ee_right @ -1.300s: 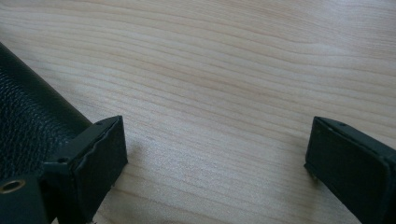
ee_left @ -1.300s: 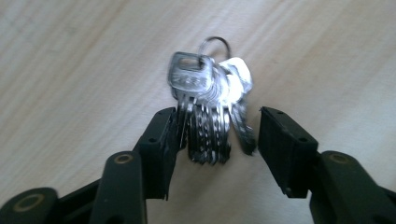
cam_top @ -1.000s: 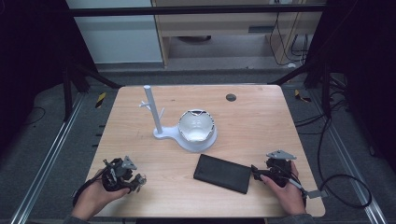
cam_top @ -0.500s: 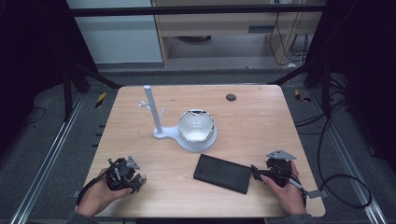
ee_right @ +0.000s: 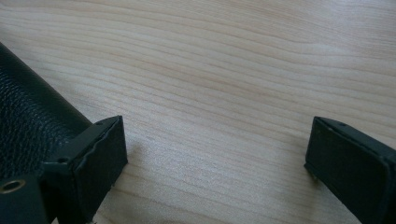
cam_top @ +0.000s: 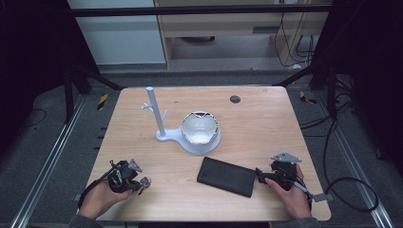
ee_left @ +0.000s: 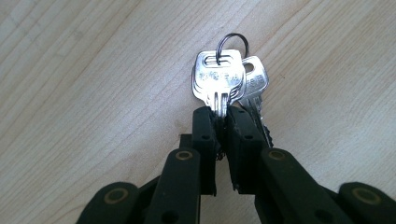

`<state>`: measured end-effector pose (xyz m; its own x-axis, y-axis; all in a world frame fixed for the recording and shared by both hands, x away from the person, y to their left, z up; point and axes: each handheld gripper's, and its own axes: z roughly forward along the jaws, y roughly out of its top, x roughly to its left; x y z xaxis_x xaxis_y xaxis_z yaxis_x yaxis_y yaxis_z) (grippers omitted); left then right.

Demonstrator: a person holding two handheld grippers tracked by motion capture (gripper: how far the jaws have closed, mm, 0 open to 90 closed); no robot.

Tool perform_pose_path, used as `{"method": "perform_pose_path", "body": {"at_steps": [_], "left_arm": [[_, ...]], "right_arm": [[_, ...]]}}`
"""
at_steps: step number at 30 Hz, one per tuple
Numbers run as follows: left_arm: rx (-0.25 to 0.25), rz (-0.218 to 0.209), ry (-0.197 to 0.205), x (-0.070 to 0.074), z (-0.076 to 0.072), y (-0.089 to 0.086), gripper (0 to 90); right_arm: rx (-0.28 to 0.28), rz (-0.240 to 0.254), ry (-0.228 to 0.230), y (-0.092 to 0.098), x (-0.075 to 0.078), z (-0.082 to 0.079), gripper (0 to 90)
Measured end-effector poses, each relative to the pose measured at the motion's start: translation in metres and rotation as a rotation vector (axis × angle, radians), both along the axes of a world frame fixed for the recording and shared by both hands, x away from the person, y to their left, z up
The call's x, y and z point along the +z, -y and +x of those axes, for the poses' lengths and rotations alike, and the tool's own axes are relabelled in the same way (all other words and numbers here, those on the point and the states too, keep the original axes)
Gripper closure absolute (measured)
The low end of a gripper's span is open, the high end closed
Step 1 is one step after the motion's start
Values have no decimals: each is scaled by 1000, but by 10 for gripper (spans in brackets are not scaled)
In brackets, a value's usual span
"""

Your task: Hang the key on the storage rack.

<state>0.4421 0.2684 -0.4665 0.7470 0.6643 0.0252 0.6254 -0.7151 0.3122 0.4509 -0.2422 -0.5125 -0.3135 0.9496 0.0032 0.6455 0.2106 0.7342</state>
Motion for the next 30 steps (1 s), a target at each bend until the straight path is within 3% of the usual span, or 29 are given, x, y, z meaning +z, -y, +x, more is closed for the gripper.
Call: {"method": "perform_pose_path", "body": {"at_steps": [9,12,22,27,30], "left_arm": [[8,-28,-4,7,-2,-3,849],[34,-26,20,14,-2,-7,868],[28,5,3,7,0,-7,881],[33,0,8,7,1,-8,883],[41,-28,31,17,-1,-12,883]], "right_arm": [[0,0,0,0,0,0,55],[0,0,0,0,0,0,55],[-1,0,0,0,0,0,55],[-2,1,-1,0,0,0,55],[-1,3,-1,0,0,0,55]]}}
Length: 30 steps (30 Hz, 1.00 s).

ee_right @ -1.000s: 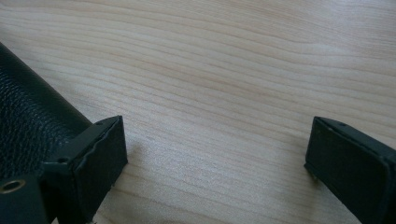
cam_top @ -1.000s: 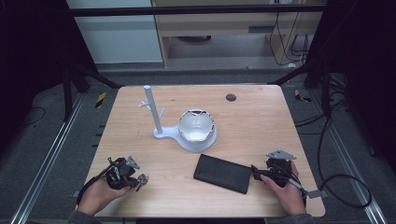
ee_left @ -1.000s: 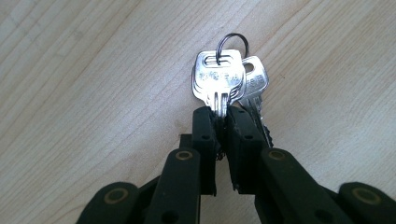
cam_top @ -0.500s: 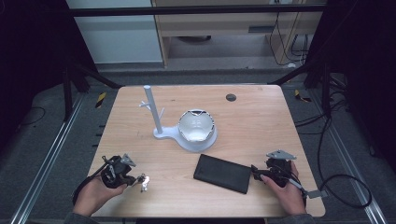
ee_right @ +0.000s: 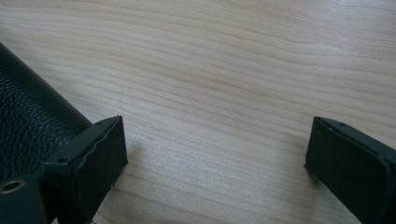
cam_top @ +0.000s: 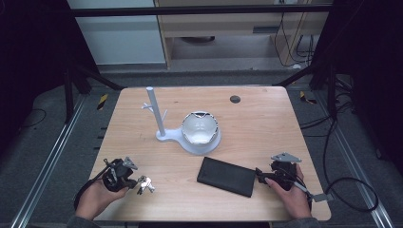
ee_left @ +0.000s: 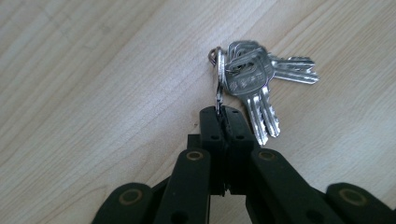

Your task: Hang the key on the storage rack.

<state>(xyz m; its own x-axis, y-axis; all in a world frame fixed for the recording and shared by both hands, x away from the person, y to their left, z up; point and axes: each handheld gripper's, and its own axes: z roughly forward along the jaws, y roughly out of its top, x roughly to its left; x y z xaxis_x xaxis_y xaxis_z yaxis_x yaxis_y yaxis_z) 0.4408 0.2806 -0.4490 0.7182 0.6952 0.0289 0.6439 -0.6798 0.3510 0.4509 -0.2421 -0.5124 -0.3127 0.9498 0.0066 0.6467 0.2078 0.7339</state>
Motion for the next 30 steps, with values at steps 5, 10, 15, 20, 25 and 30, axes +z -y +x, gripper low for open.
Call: {"method": "perform_pose_path", "body": {"at_steps": [5,10,15,20,25,30], "left_arm": [[-22,3,11,20,-2,0,884],[-26,-9,48,55,4,2,884],[-22,-5,82,79,11,6,884],[-37,28,73,89,18,16,886],[-34,25,74,94,21,18,886],[-32,8,86,106,23,17,886]], "right_arm": [[3,-5,1,0,0,1,51],[4,-6,1,0,0,1,51],[3,-4,-2,-1,0,2,43],[9,-5,-5,-1,0,4,36],[9,-8,-3,0,0,4,36],[10,-4,-5,-1,0,4,34]]}}
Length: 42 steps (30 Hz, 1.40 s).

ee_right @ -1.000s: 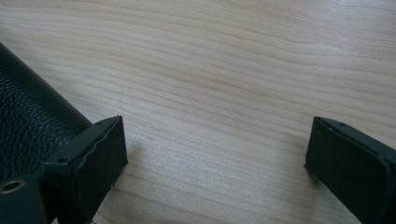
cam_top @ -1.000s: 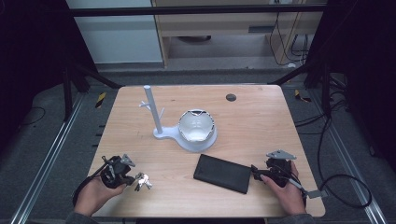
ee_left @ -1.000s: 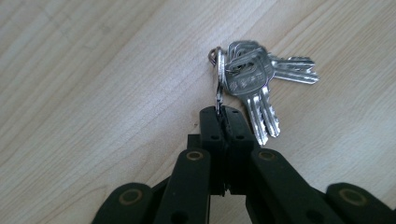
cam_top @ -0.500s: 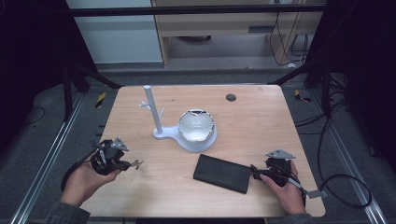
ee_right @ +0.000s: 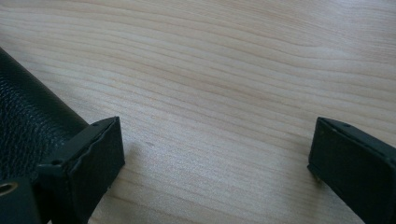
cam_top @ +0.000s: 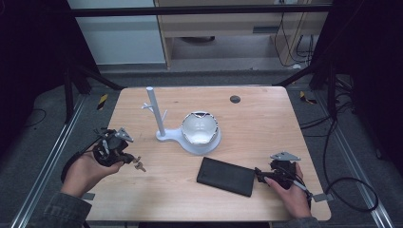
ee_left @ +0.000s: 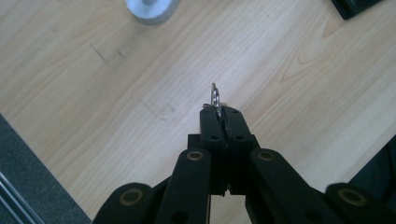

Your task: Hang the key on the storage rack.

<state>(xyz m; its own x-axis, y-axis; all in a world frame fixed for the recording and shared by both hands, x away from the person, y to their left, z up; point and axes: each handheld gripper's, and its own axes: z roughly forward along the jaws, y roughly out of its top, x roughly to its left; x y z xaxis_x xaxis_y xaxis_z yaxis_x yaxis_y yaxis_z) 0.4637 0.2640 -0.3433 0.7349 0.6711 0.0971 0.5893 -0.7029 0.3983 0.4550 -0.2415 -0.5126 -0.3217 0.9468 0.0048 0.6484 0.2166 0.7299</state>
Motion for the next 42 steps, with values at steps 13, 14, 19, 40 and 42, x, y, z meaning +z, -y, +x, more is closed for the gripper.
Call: {"method": "perform_pose_path", "body": {"at_steps": [13,14,19,40,42], "left_arm": [[26,-30,26,33,10,-9,885],[26,-30,26,33,10,-9,885],[39,-26,37,45,15,-10,886],[33,-22,65,89,33,-1,885],[32,-29,70,94,36,1,885]], "right_arm": [[12,-2,-6,1,0,4,19],[12,-3,-6,1,0,4,19],[12,-3,-6,1,0,4,19],[16,-10,-3,2,0,5,18],[16,-10,-3,2,0,5,18]]}}
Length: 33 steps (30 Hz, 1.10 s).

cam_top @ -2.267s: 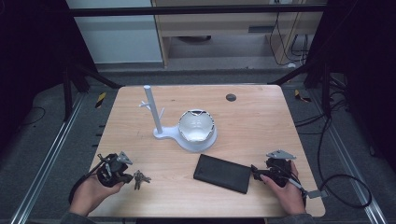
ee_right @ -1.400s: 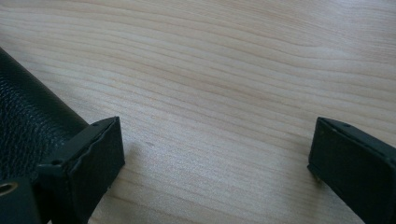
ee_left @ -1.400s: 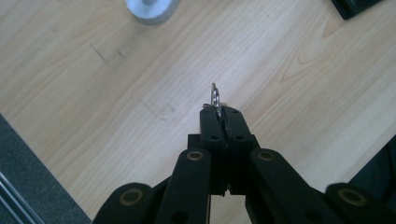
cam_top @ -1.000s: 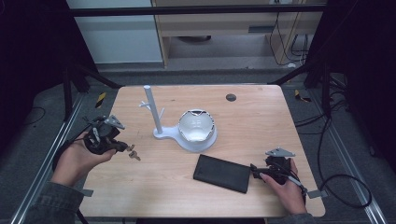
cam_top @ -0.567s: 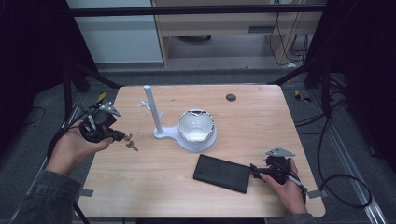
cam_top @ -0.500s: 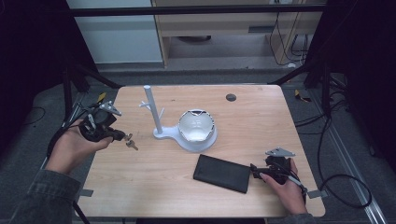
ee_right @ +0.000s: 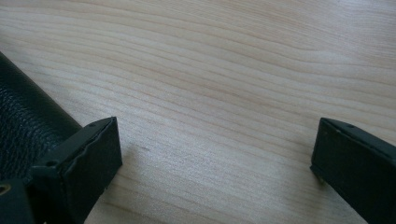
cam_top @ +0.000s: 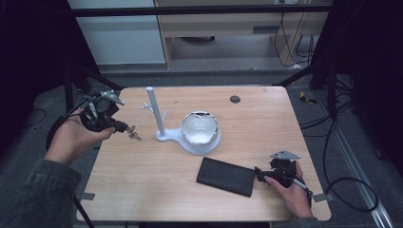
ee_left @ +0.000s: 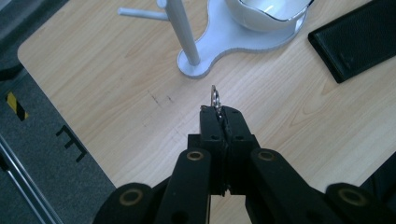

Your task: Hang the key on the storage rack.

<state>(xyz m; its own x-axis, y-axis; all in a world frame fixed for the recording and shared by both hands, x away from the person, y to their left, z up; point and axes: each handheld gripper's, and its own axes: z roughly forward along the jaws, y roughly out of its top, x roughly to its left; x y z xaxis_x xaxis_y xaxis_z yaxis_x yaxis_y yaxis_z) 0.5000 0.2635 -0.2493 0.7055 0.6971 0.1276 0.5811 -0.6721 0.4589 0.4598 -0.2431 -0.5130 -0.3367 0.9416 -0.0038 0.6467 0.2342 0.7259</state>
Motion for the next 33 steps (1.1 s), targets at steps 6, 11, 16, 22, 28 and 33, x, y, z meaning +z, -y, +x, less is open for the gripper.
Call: {"method": "perform_pose_path", "body": {"at_steps": [6,11,16,22,28,33], "left_arm": [[3,-15,9,9,6,6,885],[5,-11,13,14,9,10,885],[7,-4,15,21,17,15,885],[19,4,23,24,27,19,885],[31,0,24,23,37,18,886],[42,-14,34,25,42,16,885]], "right_arm": [[0,0,0,0,0,0,18],[0,0,0,0,0,0,18],[0,1,1,0,0,0,18],[0,1,1,0,0,0,18],[0,-1,2,0,0,0,19],[-1,-1,2,0,0,0,19]]}}
